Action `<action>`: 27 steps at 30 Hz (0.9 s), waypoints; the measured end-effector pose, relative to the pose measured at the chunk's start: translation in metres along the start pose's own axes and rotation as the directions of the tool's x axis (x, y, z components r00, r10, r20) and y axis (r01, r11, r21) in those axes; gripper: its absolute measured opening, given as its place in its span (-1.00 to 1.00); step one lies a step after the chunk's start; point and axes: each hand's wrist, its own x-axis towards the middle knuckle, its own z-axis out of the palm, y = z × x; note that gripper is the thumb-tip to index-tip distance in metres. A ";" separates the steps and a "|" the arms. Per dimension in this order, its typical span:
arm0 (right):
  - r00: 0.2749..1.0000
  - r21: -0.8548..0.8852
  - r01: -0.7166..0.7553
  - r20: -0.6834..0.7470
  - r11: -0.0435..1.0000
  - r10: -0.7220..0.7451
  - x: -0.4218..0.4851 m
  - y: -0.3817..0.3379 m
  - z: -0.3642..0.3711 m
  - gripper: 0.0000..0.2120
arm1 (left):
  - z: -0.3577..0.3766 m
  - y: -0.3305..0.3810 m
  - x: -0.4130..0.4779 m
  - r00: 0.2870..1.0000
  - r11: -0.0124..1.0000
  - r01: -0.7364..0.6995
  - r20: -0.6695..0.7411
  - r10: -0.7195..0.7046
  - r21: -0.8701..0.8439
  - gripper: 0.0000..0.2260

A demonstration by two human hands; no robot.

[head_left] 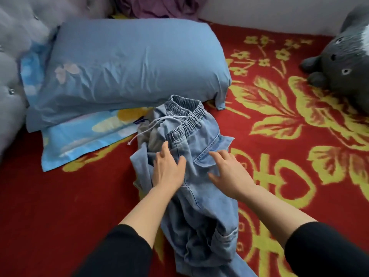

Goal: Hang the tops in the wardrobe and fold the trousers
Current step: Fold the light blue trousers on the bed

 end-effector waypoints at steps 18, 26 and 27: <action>0.910 -0.555 0.413 0.231 0.722 -0.343 0.107 -0.004 -0.069 -0.22 | -0.020 0.003 -0.005 0.847 0.862 -0.334 0.280 0.452 -0.380 -0.76; 0.652 -0.680 0.696 0.464 0.230 -0.600 0.063 -0.038 -0.044 -0.07 | -0.034 -0.002 -0.063 0.706 0.890 -0.241 0.559 0.435 -0.388 -0.71; 0.635 -0.686 0.703 0.485 0.188 -0.601 0.056 -0.041 -0.037 -0.09 | -0.035 -0.003 -0.072 0.704 0.898 -0.224 0.573 0.418 -0.380 -0.71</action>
